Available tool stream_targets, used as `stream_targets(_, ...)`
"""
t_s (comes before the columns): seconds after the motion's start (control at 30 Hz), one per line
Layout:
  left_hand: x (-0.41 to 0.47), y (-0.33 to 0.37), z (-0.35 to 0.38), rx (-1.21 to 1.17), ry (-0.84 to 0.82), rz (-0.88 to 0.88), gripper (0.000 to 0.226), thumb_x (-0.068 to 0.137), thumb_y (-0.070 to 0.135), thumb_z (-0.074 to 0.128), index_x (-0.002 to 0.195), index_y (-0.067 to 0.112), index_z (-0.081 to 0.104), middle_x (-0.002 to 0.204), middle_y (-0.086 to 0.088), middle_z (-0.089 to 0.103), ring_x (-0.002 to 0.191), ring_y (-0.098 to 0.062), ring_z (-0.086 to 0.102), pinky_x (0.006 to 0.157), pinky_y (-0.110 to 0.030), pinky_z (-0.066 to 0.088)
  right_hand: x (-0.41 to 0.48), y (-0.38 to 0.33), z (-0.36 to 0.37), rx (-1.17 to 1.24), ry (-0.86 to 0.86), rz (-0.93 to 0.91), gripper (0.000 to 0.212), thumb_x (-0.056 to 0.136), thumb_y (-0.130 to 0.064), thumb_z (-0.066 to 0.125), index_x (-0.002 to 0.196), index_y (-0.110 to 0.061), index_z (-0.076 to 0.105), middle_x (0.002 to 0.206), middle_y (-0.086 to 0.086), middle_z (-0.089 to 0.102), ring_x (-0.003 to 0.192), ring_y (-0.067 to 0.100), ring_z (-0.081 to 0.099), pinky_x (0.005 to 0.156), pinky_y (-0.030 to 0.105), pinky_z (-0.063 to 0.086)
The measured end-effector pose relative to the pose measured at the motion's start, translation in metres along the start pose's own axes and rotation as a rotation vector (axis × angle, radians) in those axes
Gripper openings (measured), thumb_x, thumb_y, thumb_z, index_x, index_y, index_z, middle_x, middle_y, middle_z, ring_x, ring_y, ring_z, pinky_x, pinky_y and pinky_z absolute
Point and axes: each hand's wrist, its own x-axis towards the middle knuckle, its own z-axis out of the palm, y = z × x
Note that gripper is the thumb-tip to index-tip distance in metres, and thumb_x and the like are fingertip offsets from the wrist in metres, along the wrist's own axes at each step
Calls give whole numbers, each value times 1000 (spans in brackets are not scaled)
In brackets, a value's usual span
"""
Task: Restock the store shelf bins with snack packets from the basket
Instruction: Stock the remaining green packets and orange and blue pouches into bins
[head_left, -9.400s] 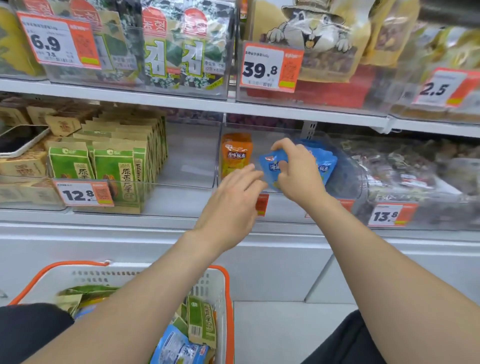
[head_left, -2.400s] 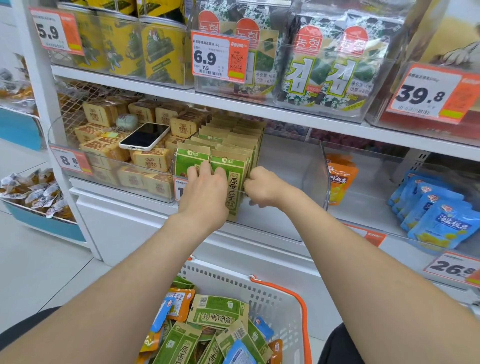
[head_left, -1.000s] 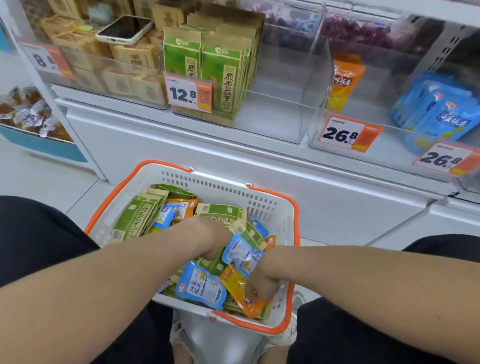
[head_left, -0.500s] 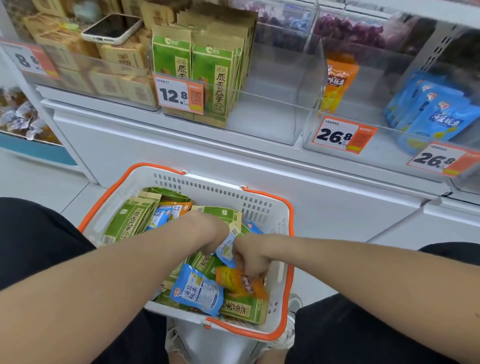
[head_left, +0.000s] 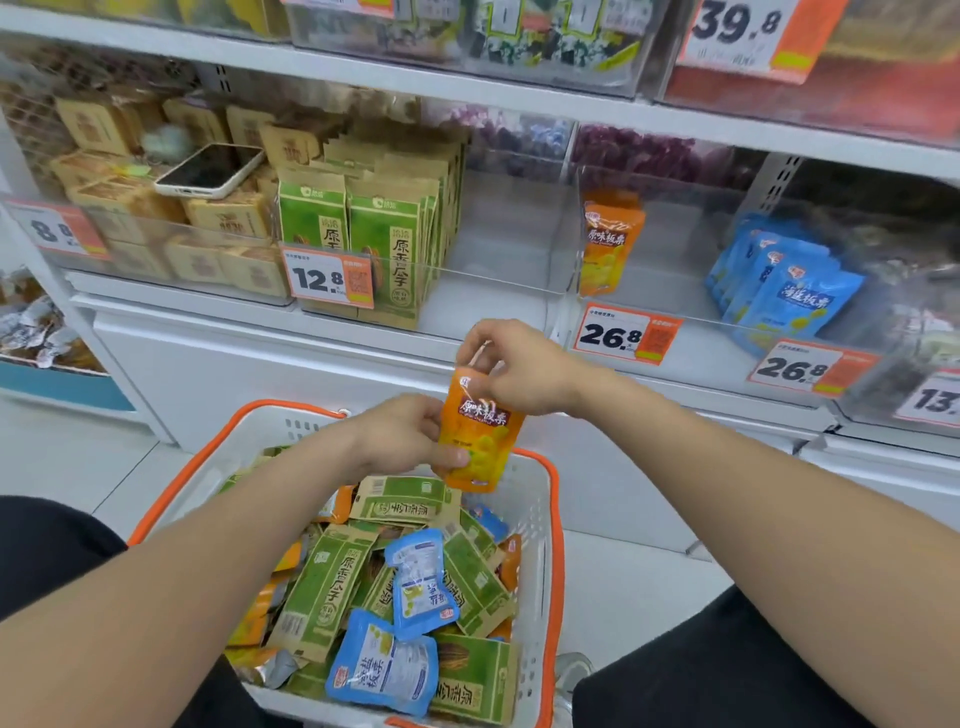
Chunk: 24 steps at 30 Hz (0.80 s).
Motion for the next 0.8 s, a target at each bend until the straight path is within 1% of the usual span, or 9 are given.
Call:
stream_targets(0.13,-2,21,0,-207,197,128,28,95,22,78,120,17,67,105,0,78,87,-18,76,82,-38,54,-4,-10,-38,141,219,-10,28,93,-4,56,113,-17,71,53,-11,58,51,4,52,51,20,43)
stream_targets(0.23,-2,40,2,-284,319,232,26,97,22,74,122,19,67,107,0,78,94,-24,76,87,-43,57,-9,-15,-56,146,339,0,33,84,-13,64,115,-24,67,73,-3,73,67,13,71,59,37,60)
stream_targets(0.33,1,60,1,-364,444,312,23,97,21,74,119,17,68,105,-3,78,95,-27,75,84,-43,59,-11,-12,-62,259,239,22,50,81,-15,77,125,-22,55,95,6,78,83,24,77,75,50,65)
stream_targets(0.4,5,74,2,-395,528,350,23,95,21,77,115,15,69,99,-5,79,91,-27,76,77,-39,61,-9,-12,-66,285,257,13,52,84,-15,79,128,-18,52,101,6,78,88,22,77,80,49,64)
stream_targets(0.53,17,102,9,-426,599,425,22,96,25,77,114,15,70,95,-3,80,85,-20,77,73,-36,61,-9,-18,-78,391,388,14,25,92,-10,68,117,-12,64,104,6,75,92,19,73,78,36,62)
stream_targets(0.6,26,115,13,-329,644,487,23,100,36,69,117,20,69,98,4,78,91,-15,75,79,-39,61,-4,-17,-89,452,495,28,19,90,-10,61,107,-7,69,98,7,75,87,24,71,76,40,59)
stream_targets(0.67,34,126,21,-146,728,525,31,104,39,59,129,21,63,110,10,73,105,-12,68,90,-37,53,1,-10,-101,523,653,97,18,82,-21,54,85,-11,69,83,9,75,77,30,69,74,42,58)
stream_targets(0.73,42,133,27,131,841,544,40,101,37,56,137,21,56,123,6,66,116,-17,59,98,-40,44,6,3,-115,610,781,200,18,80,-28,51,67,-18,60,67,5,72,66,27,68,67,31,58)
stream_targets(0.8,49,139,31,372,880,575,41,95,29,57,135,22,57,128,2,62,120,-25,54,102,-44,38,10,21,-127,690,865,273,17,81,-30,54,71,-16,53,64,0,63,60,20,57,61,26,49)
